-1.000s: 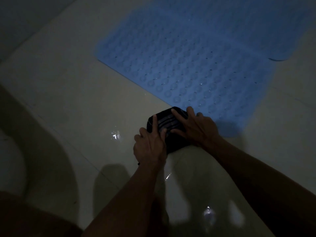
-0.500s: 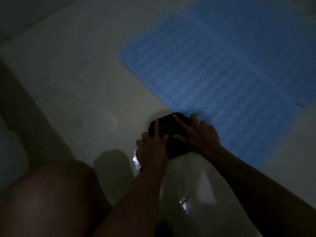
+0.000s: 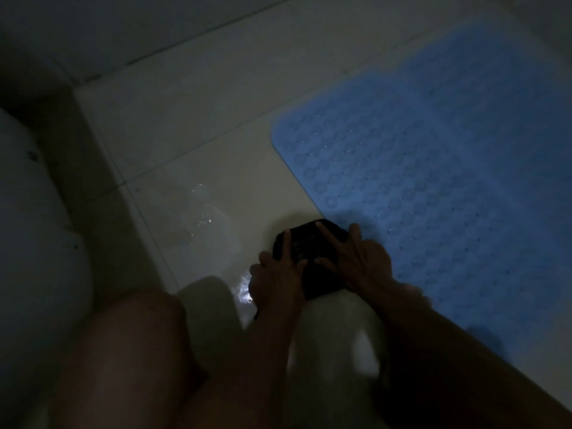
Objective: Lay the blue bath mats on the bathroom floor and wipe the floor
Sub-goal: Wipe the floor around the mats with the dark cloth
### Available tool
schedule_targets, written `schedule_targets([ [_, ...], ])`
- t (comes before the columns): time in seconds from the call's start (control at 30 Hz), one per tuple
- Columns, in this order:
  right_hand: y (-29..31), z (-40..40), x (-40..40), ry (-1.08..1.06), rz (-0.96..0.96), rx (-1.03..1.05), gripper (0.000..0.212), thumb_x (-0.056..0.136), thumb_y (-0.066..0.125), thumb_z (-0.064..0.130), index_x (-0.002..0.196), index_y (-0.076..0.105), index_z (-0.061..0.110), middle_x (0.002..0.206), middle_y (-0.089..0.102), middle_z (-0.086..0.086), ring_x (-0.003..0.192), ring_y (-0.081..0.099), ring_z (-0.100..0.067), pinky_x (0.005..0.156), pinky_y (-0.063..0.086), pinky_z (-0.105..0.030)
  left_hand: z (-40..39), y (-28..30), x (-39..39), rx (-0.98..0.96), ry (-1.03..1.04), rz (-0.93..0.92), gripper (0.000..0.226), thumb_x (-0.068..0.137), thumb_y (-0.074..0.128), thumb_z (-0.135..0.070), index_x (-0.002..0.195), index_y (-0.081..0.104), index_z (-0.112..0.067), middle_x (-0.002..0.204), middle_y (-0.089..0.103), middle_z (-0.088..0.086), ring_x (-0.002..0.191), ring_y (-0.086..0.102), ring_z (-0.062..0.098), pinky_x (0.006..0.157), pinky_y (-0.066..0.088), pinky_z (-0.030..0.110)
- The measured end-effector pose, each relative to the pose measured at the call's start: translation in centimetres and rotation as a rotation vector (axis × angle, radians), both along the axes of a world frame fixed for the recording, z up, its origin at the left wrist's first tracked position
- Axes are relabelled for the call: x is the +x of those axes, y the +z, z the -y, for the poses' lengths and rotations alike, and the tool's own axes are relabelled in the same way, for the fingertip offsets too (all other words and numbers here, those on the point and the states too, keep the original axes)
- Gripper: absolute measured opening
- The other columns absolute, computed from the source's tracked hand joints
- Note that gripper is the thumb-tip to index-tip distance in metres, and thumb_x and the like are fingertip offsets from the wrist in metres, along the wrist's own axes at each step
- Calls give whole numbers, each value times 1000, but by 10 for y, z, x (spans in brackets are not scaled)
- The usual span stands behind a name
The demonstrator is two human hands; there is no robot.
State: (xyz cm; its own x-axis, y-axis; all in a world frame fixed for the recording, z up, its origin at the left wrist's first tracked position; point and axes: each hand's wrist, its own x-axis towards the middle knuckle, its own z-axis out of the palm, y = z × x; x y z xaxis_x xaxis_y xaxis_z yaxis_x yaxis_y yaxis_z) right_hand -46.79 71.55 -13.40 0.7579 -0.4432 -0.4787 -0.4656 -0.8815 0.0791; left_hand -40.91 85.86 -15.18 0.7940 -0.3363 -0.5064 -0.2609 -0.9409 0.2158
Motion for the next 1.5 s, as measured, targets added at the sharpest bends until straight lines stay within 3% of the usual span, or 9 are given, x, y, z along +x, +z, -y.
schedule_targets([
  [0.1, -12, 7, 22, 4, 57, 31, 75, 92, 31, 73, 153, -6, 50, 148, 28, -15, 93, 62, -31, 69, 41, -32, 2, -6, 20, 41, -8, 107, 68, 98, 35, -63, 157, 6, -45, 126, 48, 13, 99, 56, 33, 73, 44, 37],
  [0.2, -18, 15, 44, -12, 85, 97, 75, 91, 31, 74, 153, -5, 52, 147, 27, -14, 100, 60, -35, 78, 46, -37, 4, -10, 36, 38, -24, 304, 69, 87, 58, -63, 149, 42, -38, 93, 60, 15, 63, 57, 31, 50, 32, 31],
  [0.37, -15, 28, 81, 40, 99, 128, 75, 93, 33, 72, 154, -5, 50, 150, 23, -16, 104, 58, -37, 86, 48, -40, 15, -4, 69, 105, 19, 149, 68, 98, 26, -65, 156, -4, -46, 127, 46, 14, 100, 55, 32, 68, 36, 35],
  [0.5, -17, 36, 109, 85, 82, 136, 76, 93, 34, 72, 153, -7, 49, 150, 23, -17, 109, 57, -37, 90, 46, -41, 25, -1, 88, 129, 86, 148, 66, 99, 25, -65, 155, -5, -48, 131, 45, 13, 104, 55, 32, 76, 42, 38],
  [0.63, -16, 45, 130, 166, 93, 124, 78, 93, 33, 72, 155, -6, 44, 137, 33, -17, 97, 58, -33, 80, 45, -37, 33, 2, 106, 158, 124, 132, 66, 99, 26, -66, 155, -5, -48, 131, 44, 14, 106, 55, 33, 80, 44, 39],
  [0.87, -13, 59, 169, 235, 130, 194, 76, 97, 36, 64, 157, -2, 39, 139, 31, -18, 103, 55, -32, 90, 43, -37, 48, 8, 137, 217, 211, 75, 68, 98, 25, -67, 154, -8, -48, 135, 41, 14, 109, 53, 33, 83, 42, 38],
  [1.07, -9, 62, 204, 166, 68, 291, 77, 98, 42, 60, 158, -2, 37, 144, 24, -18, 116, 48, -33, 97, 41, -39, 62, 19, 175, 312, 178, 29, 70, 98, 26, -65, 154, -11, -46, 137, 39, 15, 110, 54, 34, 85, 42, 38],
  [1.33, -5, 68, 244, 120, 118, 255, 74, 99, 35, 61, 157, -4, 38, 143, 29, -19, 112, 52, -35, 95, 41, -40, 68, 17, 238, 285, 86, 64, 69, 99, 29, -64, 155, -8, -47, 135, 41, 15, 110, 54, 34, 78, 36, 37],
  [1.5, -7, 62, 266, 86, 72, 180, 78, 99, 28, 65, 156, -13, 33, 147, 28, -22, 107, 56, -32, 93, 42, -38, 66, 16, 279, 243, -21, 62, 71, 96, 31, -68, 153, -7, -52, 134, 42, 16, 110, 55, 36, 86, 43, 40],
])
